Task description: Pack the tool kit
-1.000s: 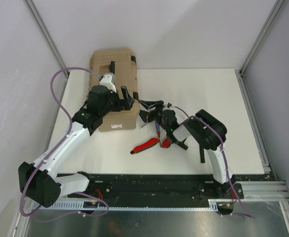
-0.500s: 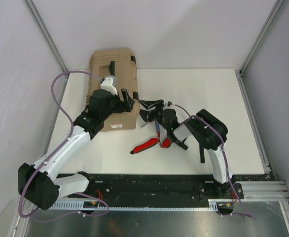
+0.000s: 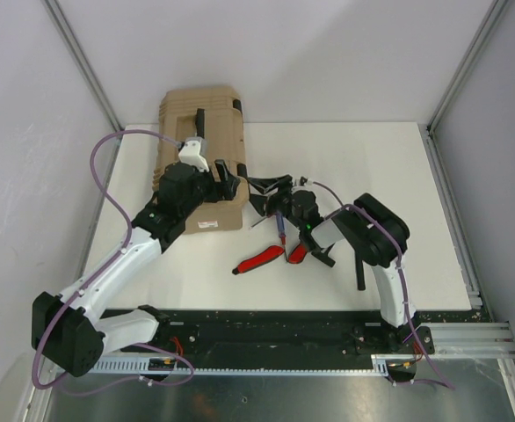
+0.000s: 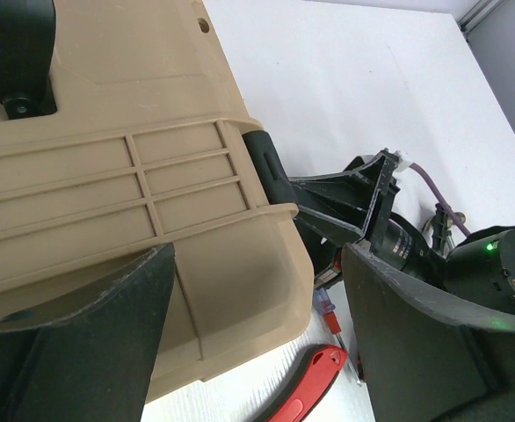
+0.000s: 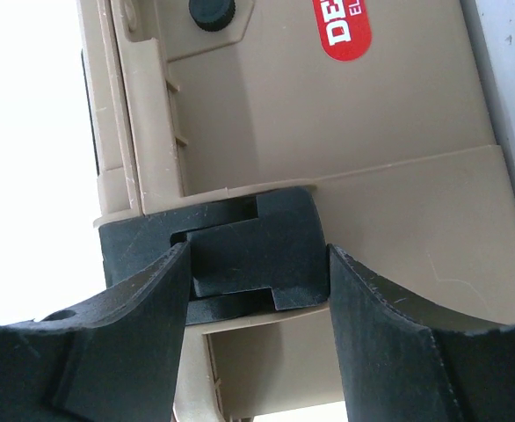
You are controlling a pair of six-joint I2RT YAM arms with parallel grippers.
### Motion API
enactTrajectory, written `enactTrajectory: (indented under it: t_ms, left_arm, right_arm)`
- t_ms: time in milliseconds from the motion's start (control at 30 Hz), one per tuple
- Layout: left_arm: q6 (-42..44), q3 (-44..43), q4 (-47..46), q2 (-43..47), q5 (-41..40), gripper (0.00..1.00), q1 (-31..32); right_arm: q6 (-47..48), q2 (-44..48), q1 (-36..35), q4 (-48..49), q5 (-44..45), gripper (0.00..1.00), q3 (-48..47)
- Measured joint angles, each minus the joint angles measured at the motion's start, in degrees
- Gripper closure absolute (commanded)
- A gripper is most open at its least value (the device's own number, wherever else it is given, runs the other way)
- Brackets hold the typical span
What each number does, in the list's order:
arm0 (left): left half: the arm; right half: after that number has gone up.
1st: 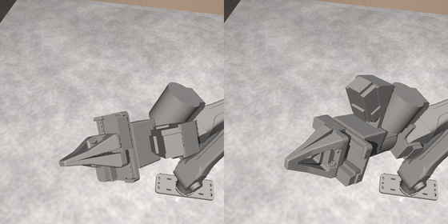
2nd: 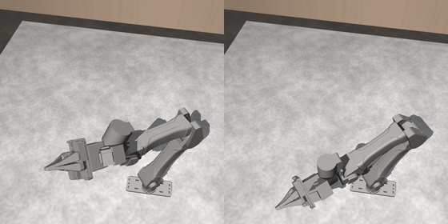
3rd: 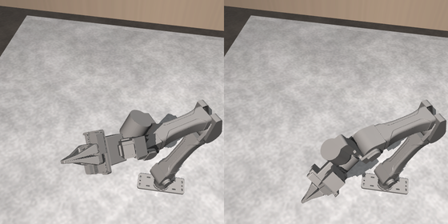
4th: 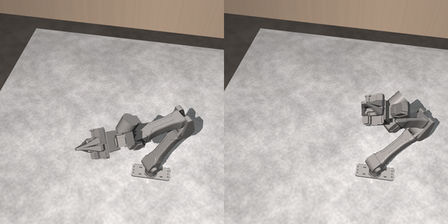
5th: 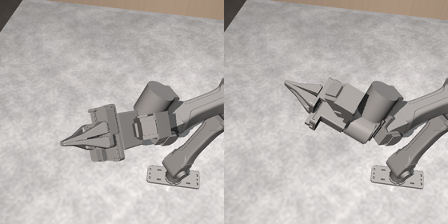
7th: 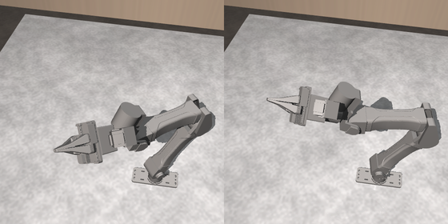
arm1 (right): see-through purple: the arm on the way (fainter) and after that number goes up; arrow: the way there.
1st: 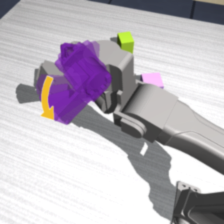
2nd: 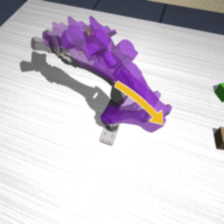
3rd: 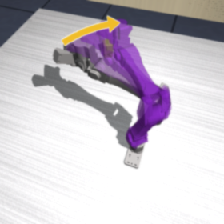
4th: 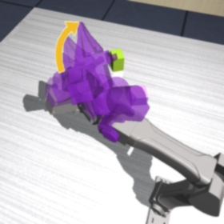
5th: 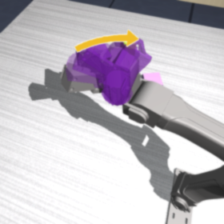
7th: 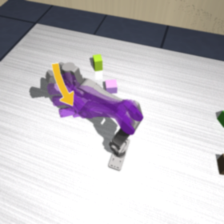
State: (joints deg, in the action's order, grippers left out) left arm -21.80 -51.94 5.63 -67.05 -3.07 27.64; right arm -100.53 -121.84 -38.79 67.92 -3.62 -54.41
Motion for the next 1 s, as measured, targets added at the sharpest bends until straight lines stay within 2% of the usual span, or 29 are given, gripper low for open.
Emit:
enactTrajectory:
  t_ms: [400, 733, 767, 900, 1000]
  left_arm:
    - [-0.22, 0.92, -1.42, 0.37, -1.07, 0.19, 0.31]
    - [-0.55, 0.94, -1.46, 0.48, -1.57, 0.19, 0.46]
    - [-0.72, 0.87, -1.33, 0.48, -1.77, 0.19, 0.52]
    - [-1.01, 0.13, -0.31, 0.68, -2.32, 0.17, 0.79]
    - [-1.60, -1.01, 1.92, 0.87, -2.60, 0.14, 1.09]
  right_arm:
    - [10.21, 5.27, 1.05, -8.52, -1.18, 1.00, 0.02]
    - [22.29, 15.89, 1.38, -22.32, 1.01, 0.96, -0.11]
    - [23.85, 17.35, 1.38, -25.44, 1.36, 0.91, -0.09]
    - [26.29, 20.61, 1.16, -31.98, 1.84, 0.47, -0.20]
    - [29.46, 26.29, 0.98, -36.35, 2.51, 0.24, -0.39]
